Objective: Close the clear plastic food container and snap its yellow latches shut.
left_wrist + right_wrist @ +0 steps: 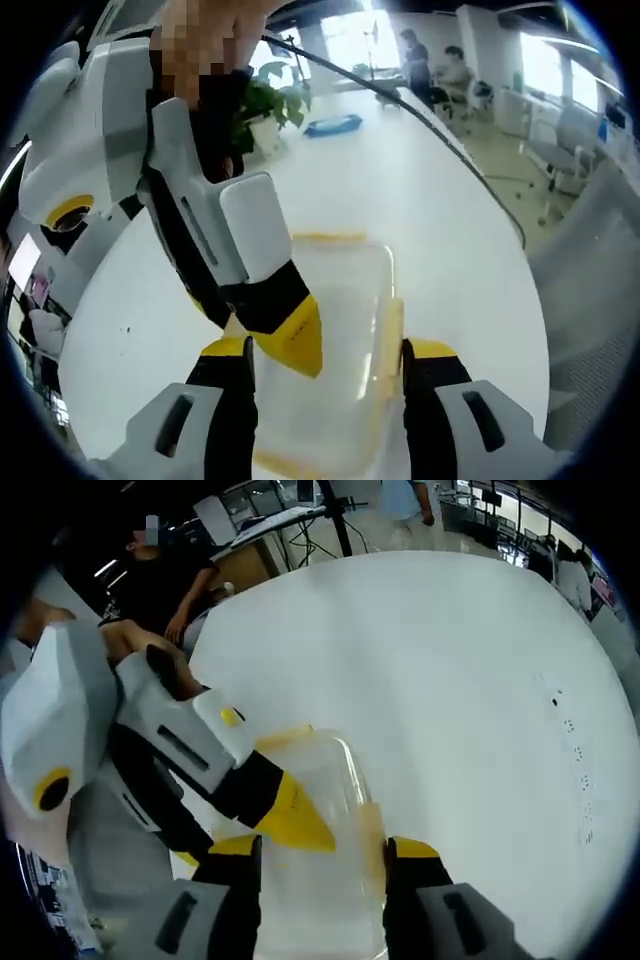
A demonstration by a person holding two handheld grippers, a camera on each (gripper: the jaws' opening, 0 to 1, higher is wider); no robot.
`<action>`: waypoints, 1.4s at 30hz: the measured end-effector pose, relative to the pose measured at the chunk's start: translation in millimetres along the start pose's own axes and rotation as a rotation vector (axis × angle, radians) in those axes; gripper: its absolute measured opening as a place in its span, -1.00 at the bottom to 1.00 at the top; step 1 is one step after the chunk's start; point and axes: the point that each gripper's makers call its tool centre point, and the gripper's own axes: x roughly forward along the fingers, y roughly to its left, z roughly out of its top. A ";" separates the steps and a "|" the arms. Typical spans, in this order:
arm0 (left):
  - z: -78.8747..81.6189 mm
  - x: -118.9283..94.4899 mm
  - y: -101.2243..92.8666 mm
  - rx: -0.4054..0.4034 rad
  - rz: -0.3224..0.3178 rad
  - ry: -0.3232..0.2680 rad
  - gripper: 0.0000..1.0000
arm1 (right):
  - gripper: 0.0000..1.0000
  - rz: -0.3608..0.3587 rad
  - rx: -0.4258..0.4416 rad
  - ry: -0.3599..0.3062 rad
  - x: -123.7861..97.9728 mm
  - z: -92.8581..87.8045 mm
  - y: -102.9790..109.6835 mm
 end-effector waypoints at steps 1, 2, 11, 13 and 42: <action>0.1 0.1 0.1 0.001 -0.001 0.000 0.12 | -0.07 0.017 0.000 0.007 0.8 0.0 -0.6; 0.2 0.0 0.0 0.001 -0.001 0.000 0.12 | -0.07 0.027 0.001 0.011 1.4 0.1 -0.8; 1.3 1.4 0.1 0.016 -0.013 0.012 0.12 | -0.07 0.095 0.002 0.049 4.2 -0.5 0.8; 1.3 1.3 -0.2 0.015 -0.013 0.014 0.12 | -0.07 0.111 0.003 0.042 4.8 -1.0 0.7; -3.2 8.6 -2.6 0.042 0.095 0.020 0.09 | 0.03 0.119 0.007 -0.041 10.3 2.0 9.2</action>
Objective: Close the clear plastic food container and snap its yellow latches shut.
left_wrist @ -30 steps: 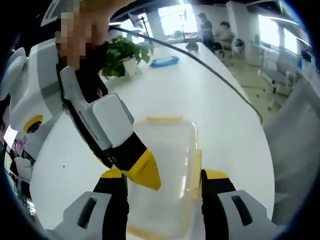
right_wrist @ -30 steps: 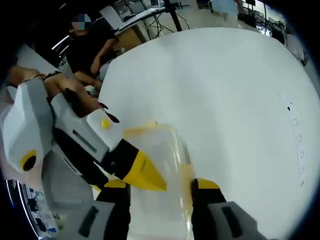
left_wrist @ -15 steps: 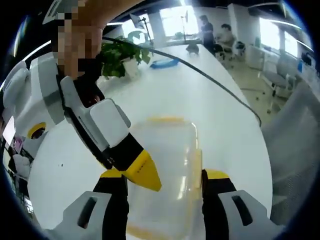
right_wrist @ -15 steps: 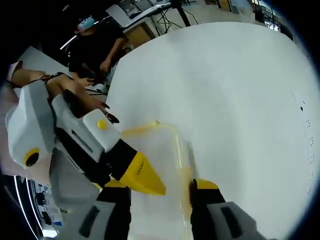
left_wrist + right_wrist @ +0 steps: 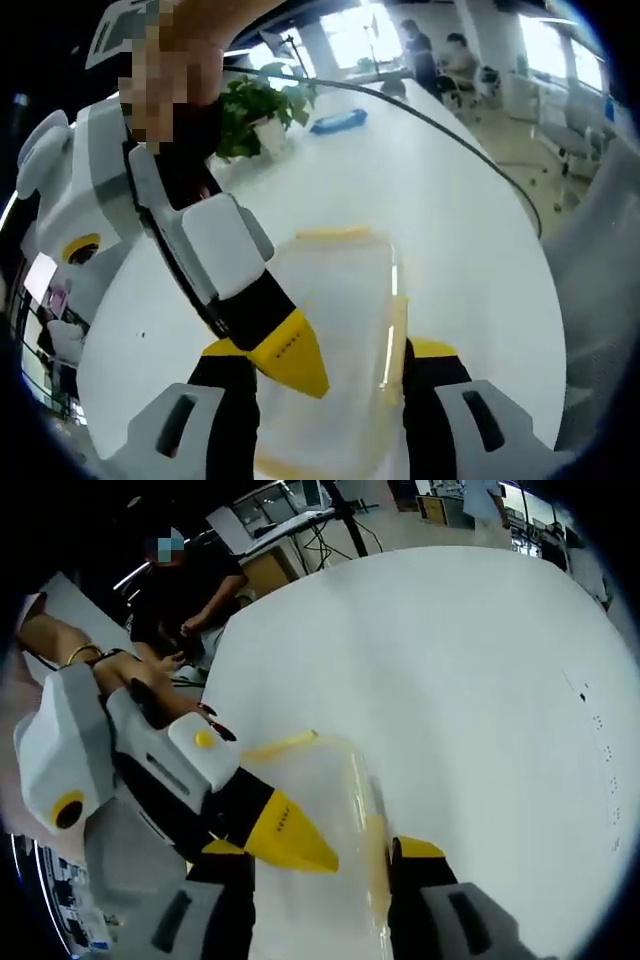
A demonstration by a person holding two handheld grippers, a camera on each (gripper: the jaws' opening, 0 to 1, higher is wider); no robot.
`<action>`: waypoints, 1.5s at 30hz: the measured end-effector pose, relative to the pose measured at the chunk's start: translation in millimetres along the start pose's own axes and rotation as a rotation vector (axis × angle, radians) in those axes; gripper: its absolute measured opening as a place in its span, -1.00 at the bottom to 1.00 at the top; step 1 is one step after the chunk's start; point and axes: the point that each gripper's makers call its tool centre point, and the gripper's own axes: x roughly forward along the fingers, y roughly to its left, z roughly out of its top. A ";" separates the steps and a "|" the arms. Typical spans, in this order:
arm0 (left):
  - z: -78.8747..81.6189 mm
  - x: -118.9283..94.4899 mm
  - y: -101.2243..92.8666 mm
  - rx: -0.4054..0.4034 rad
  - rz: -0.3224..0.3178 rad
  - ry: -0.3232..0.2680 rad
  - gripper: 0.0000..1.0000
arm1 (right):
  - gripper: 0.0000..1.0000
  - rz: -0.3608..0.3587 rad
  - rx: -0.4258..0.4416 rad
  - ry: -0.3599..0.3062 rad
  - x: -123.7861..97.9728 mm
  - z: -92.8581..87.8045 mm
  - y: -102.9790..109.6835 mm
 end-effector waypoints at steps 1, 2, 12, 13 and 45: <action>0.3 1.2 0.1 -0.001 0.000 -0.002 0.09 | 0.03 -0.002 -0.004 0.001 -0.2 0.3 -0.2; 0.3 0.0 0.0 0.001 -0.001 -0.004 0.10 | 0.03 -0.002 -0.010 0.000 -0.3 0.5 -0.2; 2.8 -0.8 1.1 0.000 0.001 -0.003 0.11 | 0.04 -0.107 -0.049 -0.062 -6.7 2.5 3.3; 3.3 0.2 1.5 0.001 0.001 -0.003 0.11 | 0.04 -0.115 -0.045 -0.067 -6.9 2.0 2.2; -6.2 -30.3 1.8 -0.100 -0.030 -0.033 0.29 | 0.25 -0.339 0.158 -0.275 -34.8 -15.3 -2.0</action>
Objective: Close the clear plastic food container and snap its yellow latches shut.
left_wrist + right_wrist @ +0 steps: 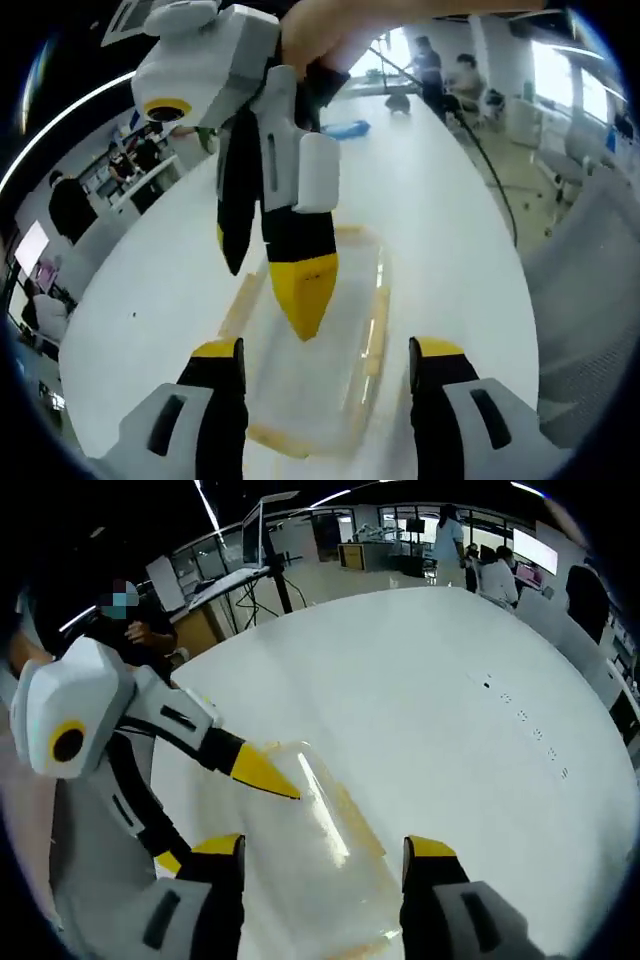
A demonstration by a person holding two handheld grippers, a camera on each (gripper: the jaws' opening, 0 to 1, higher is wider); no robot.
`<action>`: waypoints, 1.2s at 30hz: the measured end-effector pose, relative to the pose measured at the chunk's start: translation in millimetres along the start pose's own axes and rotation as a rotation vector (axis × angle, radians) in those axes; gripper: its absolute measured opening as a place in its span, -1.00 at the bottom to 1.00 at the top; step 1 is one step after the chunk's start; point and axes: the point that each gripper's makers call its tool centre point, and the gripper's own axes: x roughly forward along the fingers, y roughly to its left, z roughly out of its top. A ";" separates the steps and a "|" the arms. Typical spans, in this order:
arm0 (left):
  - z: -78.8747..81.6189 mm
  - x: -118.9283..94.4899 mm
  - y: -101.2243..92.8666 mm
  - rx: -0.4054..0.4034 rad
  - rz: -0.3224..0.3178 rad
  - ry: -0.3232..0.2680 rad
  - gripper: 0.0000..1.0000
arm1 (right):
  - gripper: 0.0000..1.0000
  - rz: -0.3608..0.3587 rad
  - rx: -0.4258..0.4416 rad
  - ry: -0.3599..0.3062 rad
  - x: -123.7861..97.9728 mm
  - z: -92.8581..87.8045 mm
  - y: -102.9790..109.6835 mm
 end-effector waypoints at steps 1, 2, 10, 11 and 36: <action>-1.0 -2.6 2.6 -0.006 0.008 0.000 0.29 | 0.25 -0.004 0.004 -0.002 -1.3 -1.4 -0.2; -1.6 -4.1 4.6 -0.013 0.013 0.000 0.29 | 0.25 -0.010 0.011 -0.006 -3.0 -3.6 -0.9; -11.7 -15.4 19.0 -0.084 0.049 0.004 0.32 | 0.25 -0.034 0.054 -0.008 -13.1 -20.6 -1.9; -12.9 -16.1 19.9 -0.094 0.052 0.003 0.32 | 0.25 -0.040 0.061 -0.008 -15.0 -23.7 -2.8; -38.9 -23.3 27.9 -0.202 0.075 0.039 0.27 | 0.21 -0.074 0.177 -0.035 -18.1 -47.3 -4.6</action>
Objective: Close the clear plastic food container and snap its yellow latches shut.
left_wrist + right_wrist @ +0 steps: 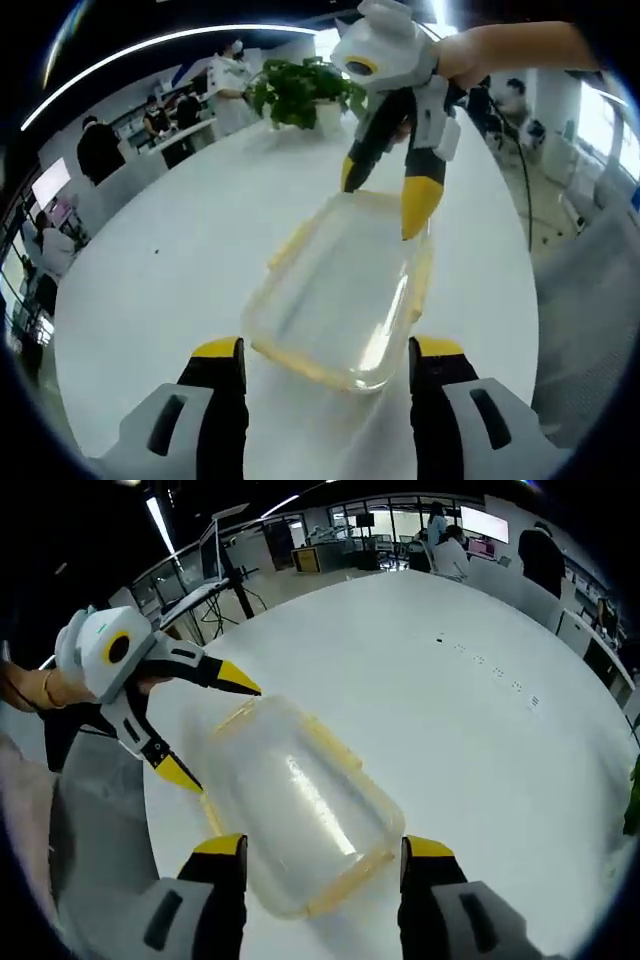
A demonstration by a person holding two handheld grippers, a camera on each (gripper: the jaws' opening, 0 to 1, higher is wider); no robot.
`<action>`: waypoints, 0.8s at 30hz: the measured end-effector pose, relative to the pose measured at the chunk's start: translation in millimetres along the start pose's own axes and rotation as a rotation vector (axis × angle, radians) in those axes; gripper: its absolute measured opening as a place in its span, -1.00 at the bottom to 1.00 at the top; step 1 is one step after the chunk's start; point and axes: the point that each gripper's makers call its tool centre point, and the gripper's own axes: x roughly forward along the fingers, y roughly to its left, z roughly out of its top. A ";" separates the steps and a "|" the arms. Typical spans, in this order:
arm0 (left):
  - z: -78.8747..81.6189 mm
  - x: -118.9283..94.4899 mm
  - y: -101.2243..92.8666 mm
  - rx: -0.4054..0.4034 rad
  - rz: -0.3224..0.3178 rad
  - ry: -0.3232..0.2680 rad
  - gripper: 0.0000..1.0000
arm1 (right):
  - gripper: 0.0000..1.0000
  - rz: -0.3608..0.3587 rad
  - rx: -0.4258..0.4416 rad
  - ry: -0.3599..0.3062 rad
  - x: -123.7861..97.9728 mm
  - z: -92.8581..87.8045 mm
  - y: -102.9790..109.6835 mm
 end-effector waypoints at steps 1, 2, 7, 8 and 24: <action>-0.4 -0.4 1.3 -0.002 -0.001 0.000 0.27 | 0.21 0.001 0.002 -0.002 0.4 0.6 0.3; -0.7 -0.5 1.7 -0.003 -0.005 0.000 0.26 | 0.21 0.001 0.002 -0.004 0.7 1.2 0.6; -3.6 1.3 5.3 0.009 -0.010 0.004 0.29 | 0.22 0.000 0.021 -0.015 7.1 6.7 3.9; -5.7 1.0 7.7 0.024 -0.011 0.014 0.29 | 0.23 0.009 0.071 -0.017 9.3 6.5 7.2; -21.7 -2.6 44.5 0.050 -0.006 0.055 0.28 | 0.24 0.007 0.133 -0.076 32.2 35.8 7.5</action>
